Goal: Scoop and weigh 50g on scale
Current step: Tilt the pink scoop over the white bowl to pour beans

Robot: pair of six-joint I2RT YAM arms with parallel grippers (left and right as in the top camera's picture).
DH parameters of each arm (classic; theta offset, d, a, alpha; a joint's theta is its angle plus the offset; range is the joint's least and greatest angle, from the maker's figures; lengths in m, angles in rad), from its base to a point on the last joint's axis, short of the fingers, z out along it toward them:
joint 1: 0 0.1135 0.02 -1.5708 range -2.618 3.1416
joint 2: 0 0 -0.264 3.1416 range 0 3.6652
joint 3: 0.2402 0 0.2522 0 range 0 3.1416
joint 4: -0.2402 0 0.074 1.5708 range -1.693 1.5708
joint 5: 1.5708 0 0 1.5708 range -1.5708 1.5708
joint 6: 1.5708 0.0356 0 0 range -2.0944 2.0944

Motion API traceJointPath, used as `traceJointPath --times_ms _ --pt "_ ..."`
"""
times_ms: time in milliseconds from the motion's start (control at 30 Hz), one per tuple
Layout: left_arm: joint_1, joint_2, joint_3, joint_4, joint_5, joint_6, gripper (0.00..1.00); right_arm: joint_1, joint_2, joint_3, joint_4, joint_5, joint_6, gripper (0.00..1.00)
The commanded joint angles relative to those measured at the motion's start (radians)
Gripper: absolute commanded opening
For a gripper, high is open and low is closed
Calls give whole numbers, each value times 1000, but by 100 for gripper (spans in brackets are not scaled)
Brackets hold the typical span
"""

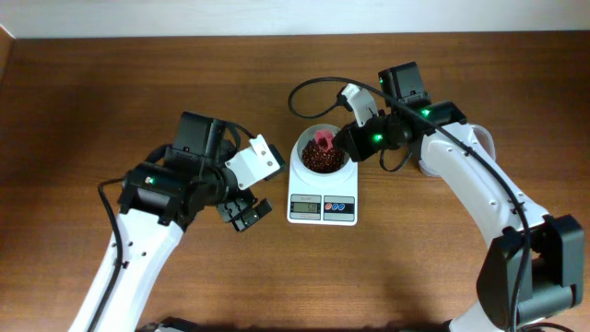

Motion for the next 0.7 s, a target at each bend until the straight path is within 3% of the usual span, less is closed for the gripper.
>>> traceJointPath --times_ms 0,433,667 --pt "4 -10 15 1 11 16 99 9 -32 24 3 -18 -11 4" --pt "4 -10 15 1 11 16 99 9 -32 24 3 -18 -5 4" --pt "4 -10 15 1 11 16 99 9 -32 24 4 -64 174 4"
